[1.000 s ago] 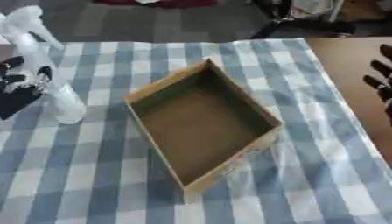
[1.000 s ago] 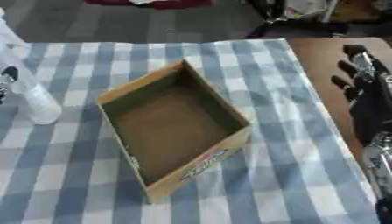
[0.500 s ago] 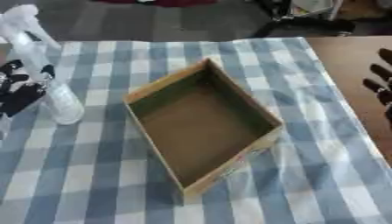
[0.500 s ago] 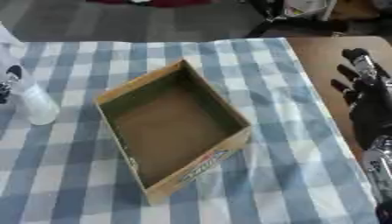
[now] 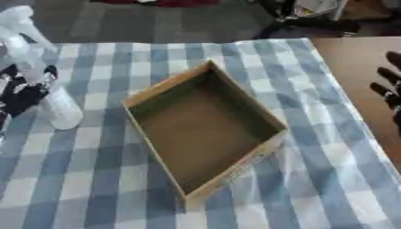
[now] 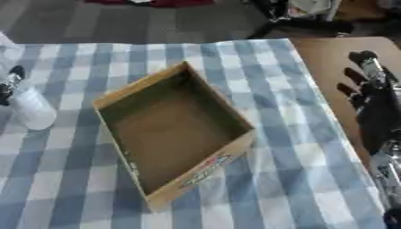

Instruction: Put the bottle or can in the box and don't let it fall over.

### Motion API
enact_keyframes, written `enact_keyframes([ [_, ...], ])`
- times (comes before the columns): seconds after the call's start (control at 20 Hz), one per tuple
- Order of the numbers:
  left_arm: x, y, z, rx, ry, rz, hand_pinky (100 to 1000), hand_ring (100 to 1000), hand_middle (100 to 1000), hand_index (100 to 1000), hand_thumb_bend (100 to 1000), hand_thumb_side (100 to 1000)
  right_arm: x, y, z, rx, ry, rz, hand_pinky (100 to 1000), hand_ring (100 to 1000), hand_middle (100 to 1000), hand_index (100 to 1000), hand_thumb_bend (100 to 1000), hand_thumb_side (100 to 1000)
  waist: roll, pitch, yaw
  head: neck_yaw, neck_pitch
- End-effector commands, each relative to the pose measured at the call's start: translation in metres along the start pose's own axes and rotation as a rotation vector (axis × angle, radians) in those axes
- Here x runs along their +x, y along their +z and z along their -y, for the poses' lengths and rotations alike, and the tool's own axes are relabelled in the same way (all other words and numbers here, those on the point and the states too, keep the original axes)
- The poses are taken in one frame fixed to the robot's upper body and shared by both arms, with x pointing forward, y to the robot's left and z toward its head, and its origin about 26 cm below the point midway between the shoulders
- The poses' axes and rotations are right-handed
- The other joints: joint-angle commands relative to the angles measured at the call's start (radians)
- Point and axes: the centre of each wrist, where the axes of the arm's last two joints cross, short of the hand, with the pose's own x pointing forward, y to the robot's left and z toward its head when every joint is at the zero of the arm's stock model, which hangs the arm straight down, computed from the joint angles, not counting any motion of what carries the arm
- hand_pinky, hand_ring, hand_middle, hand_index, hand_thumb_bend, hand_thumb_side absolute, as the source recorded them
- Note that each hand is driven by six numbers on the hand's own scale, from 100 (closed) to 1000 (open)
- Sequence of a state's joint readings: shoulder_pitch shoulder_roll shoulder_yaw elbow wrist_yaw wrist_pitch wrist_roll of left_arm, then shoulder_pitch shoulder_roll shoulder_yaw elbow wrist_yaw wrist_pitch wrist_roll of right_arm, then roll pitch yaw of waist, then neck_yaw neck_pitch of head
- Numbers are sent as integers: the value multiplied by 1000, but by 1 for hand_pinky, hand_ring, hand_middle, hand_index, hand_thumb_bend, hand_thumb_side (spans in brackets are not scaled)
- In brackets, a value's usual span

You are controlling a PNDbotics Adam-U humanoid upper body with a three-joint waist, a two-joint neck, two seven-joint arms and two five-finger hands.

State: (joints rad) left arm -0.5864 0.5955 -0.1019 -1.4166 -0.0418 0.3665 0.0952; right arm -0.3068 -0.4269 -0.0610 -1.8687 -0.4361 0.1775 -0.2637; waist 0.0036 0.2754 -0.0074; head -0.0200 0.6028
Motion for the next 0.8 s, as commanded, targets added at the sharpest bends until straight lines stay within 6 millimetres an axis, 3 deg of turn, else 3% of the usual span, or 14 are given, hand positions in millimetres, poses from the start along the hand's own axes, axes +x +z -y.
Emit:
enact_keyframes([
  [0.05, 8, -4, -8, 18, -2, 36, 606, 919, 932, 907, 231, 662, 6, -3, 2, -5, 4, 13, 944, 1000, 1000, 852, 100, 703, 2, -13, -3, 1, -16],
  [0.45, 6, -8, -4, 30, 17, 43, 581, 904, 902, 863, 228, 622, 5, -3, 2, -13, 1, 5, 944, 1000, 1000, 851, 100, 721, 1, -9, -8, 3, -20],
  [0.8, 5, -8, -3, 40, 25, 27, 524, 840, 824, 763, 194, 398, 3, -3, 2, -20, 0, -4, 944, 1000, 1000, 850, 100, 734, 3, -11, -8, 2, -20],
])
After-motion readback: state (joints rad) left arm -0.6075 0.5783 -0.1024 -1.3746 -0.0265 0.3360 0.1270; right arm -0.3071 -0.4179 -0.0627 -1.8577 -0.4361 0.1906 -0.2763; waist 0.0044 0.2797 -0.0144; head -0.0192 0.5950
